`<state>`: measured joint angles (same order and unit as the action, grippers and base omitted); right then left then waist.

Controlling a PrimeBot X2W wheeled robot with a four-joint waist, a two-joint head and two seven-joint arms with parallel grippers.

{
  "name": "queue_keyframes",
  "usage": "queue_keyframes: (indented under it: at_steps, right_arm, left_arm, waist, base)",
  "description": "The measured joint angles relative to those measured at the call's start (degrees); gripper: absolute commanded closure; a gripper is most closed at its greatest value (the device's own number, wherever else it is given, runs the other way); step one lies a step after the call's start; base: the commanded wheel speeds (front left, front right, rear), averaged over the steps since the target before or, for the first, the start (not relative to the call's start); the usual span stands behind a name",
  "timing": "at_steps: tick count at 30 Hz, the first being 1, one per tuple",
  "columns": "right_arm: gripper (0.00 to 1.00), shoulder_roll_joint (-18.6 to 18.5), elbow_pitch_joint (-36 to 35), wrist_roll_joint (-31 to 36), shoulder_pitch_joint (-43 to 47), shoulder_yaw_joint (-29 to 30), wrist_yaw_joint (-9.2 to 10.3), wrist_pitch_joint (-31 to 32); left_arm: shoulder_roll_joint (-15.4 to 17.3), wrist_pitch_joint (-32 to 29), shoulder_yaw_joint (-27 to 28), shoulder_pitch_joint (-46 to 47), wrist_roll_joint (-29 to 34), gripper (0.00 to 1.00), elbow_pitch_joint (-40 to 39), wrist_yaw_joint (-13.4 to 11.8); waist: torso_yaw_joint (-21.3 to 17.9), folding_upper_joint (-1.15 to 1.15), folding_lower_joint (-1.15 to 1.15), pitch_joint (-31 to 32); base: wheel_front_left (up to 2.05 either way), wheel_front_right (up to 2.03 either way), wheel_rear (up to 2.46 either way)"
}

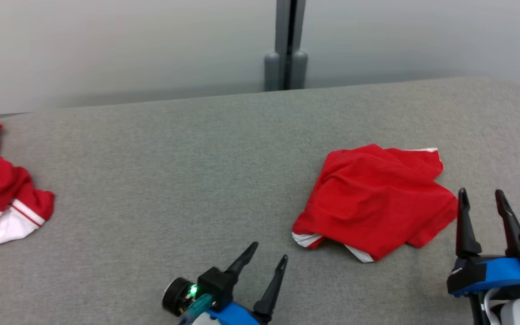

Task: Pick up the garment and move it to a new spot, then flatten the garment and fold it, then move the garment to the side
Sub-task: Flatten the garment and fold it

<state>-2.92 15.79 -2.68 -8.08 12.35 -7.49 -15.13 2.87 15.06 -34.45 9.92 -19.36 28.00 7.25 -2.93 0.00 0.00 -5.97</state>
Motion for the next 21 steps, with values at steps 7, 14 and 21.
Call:
queue_keyframes:
  at_steps: [7,14,21]
  right_arm:
    - [0.00,0.0,-1.9,-1.7,-2.0,-3.9,-0.01,0.0]
    - [0.00,0.0,-2.3,-2.5,-2.6,-4.2,-0.01,0.0]
    - [0.00,0.0,-2.4,-2.6,-2.6,-2.8,0.00,0.0]
  left_arm:
    - [0.4,-0.3,-5.9,9.2,-4.9,0.00,10.3,0.2]
    - [0.2,-0.2,-9.0,15.2,-8.6,0.00,16.0,0.2]
    - [0.1,-0.1,-8.9,17.8,-9.8,1.00,15.3,0.2]
  waist:
    - [-4.5,0.00,0.00,-3.9]
    - [-7.4,0.00,0.01,-7.4]
    - [-6.9,0.00,0.01,-8.1]
  base:
    - [0.00,0.00,0.00]
    - [0.00,0.00,0.00]
    - [0.00,0.00,0.00]
